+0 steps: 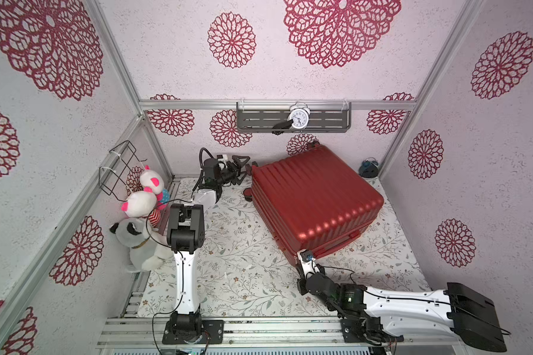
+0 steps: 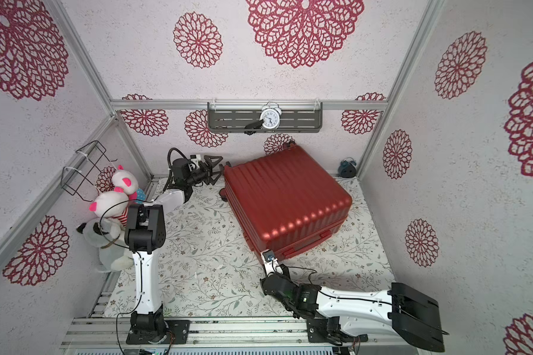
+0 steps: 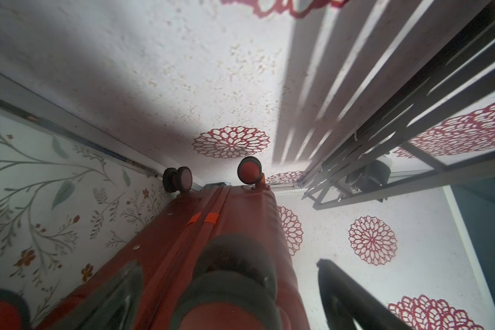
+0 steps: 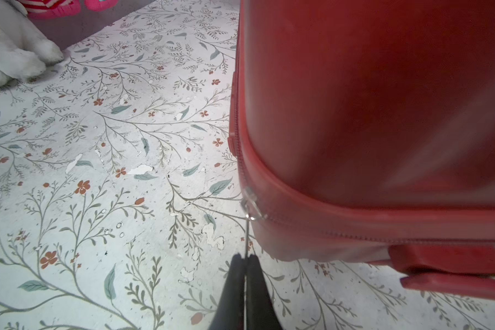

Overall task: Open the suitcase zippers
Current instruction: Adjust the suitcase at the center of the board.

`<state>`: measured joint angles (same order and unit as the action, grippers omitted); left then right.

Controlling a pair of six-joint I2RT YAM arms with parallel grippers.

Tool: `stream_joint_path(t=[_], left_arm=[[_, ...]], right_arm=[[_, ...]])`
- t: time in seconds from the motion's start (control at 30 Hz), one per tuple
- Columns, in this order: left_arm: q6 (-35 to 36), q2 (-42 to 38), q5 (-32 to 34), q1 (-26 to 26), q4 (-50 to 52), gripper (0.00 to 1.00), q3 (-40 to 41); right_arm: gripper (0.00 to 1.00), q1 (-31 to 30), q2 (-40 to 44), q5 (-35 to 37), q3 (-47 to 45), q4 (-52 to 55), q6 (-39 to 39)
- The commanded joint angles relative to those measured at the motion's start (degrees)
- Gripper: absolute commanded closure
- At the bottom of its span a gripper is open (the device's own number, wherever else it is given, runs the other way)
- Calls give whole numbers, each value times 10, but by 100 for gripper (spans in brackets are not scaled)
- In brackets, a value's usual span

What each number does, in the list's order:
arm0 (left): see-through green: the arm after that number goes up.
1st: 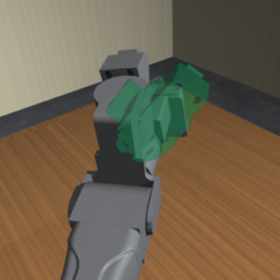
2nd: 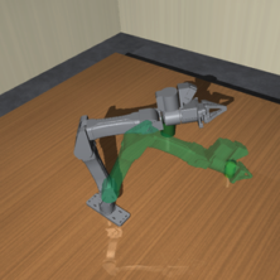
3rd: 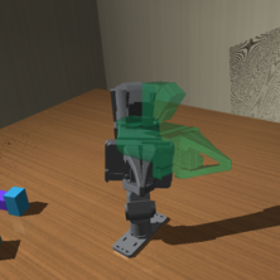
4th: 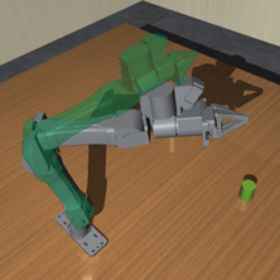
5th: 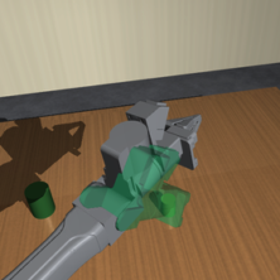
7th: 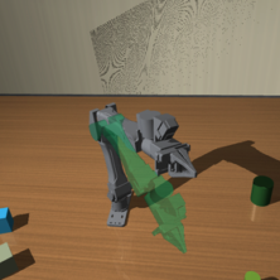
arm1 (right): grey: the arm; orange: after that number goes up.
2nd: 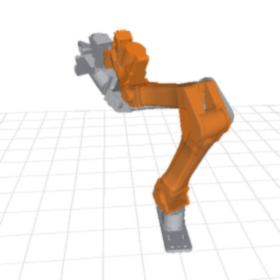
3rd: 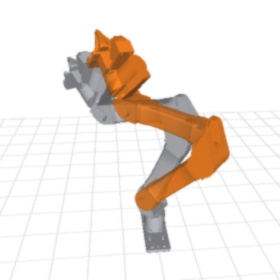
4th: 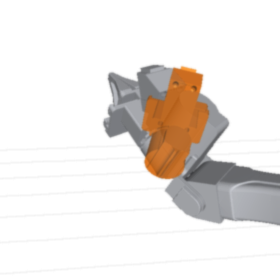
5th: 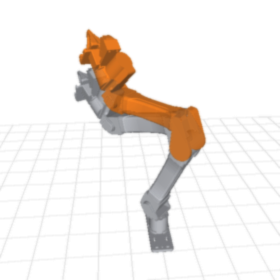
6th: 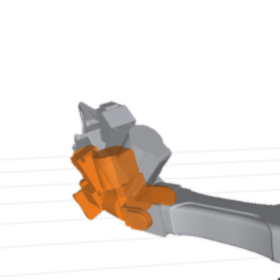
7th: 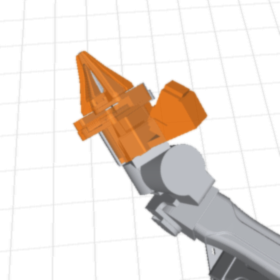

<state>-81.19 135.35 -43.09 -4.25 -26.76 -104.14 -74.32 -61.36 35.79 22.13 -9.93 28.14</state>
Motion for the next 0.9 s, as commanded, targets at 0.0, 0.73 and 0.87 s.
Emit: stream_joint_path(t=[0.0, 0.73, 0.87], left_arm=[[-38, 19, -22, -5, -27, 5, -36], [-84, 51, -23, -23, -89, 31, -26], [-95, 46, -23, -20, -110, 48, -12]], right_arm=[[100, -10, 6, -21, -2, -3, 2], [100, -10, 1, -25, -3, -12, 2], [100, -10, 4, -25, -4, -11, 3]])
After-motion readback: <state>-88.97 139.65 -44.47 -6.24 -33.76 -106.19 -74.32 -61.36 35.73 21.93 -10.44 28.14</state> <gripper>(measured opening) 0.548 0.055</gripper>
